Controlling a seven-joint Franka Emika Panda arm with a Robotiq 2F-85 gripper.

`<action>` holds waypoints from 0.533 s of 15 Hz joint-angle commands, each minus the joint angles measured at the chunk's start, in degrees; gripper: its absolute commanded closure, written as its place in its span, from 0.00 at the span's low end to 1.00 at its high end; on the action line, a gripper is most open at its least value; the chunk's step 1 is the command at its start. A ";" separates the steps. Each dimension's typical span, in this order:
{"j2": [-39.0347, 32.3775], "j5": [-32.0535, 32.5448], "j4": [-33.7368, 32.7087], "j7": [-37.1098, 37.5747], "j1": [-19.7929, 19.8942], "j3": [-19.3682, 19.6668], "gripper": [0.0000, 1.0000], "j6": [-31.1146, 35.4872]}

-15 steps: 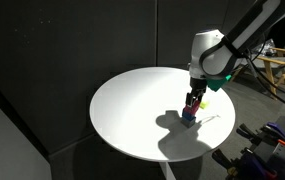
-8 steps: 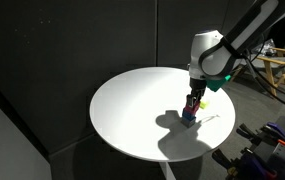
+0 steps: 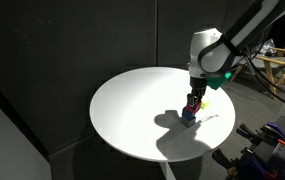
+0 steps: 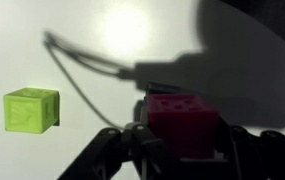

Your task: Put the pink block on the table

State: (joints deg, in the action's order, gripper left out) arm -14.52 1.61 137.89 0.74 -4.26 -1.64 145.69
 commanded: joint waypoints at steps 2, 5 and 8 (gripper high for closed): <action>2.92 0.99 -0.38 0.08 0.27 -0.04 0.70 -4.16; 3.91 0.91 -0.32 0.13 0.50 0.10 0.70 -5.13; 4.38 0.83 -0.34 0.08 0.85 0.48 0.70 -5.59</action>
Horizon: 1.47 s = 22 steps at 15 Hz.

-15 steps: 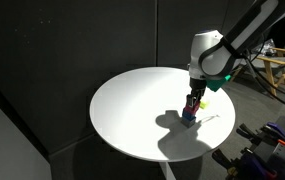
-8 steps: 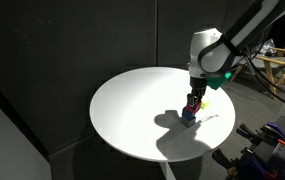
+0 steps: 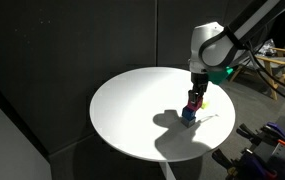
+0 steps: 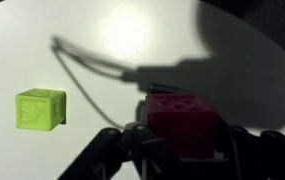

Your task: Put the pink block on the table

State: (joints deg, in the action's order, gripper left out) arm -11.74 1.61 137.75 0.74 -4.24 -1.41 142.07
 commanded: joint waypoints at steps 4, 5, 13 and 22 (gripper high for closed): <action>1.34 0.78 -0.35 0.28 1.74 1.33 0.70 -2.06; 1.22 0.74 -0.43 0.25 2.14 1.67 0.70 -2.06; 0.45 0.95 -0.77 0.35 4.85 4.08 0.70 -1.18; -3.07 1.92 -2.30 -2.54 6.38 5.15 0.70 0.78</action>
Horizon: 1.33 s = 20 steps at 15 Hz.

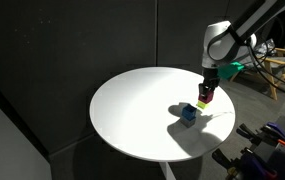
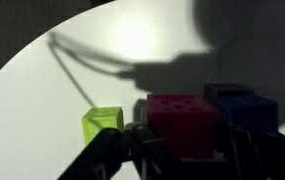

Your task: Put the pink block on the table

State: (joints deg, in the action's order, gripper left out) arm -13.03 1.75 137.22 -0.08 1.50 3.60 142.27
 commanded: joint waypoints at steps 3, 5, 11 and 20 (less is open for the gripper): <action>-3.56 3.09 -2.64 -2.51 0.57 0.32 0.70 1.93; -4.90 3.51 -3.33 -2.65 0.58 0.39 0.70 2.78; -8.56 2.58 -5.56 -2.78 1.11 0.24 0.70 4.35; -12.76 1.02 -8.64 -4.57 3.26 -0.50 0.70 6.61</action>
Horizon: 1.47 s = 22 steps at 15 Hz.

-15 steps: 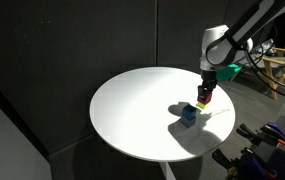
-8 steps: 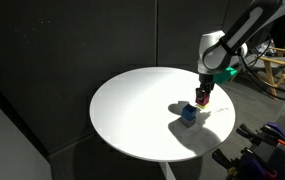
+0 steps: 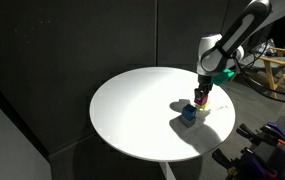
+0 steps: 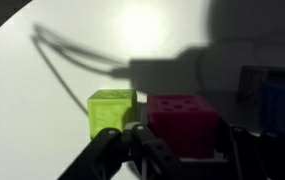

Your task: Put the pink block on the table

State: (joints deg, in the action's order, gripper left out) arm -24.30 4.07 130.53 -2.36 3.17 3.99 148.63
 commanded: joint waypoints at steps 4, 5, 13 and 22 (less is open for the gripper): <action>-2.51 -1.85 -2.96 -2.78 2.45 -1.27 0.70 0.05; -2.61 -1.88 -3.15 -2.82 2.56 -1.35 0.70 -0.08; -2.73 -1.64 -3.53 -2.67 2.31 -1.76 0.70 -0.62; -4.14 -1.71 -4.11 -3.13 2.46 -2.18 0.70 -0.58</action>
State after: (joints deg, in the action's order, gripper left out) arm -27.54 3.67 127.88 -3.51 4.73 2.65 148.73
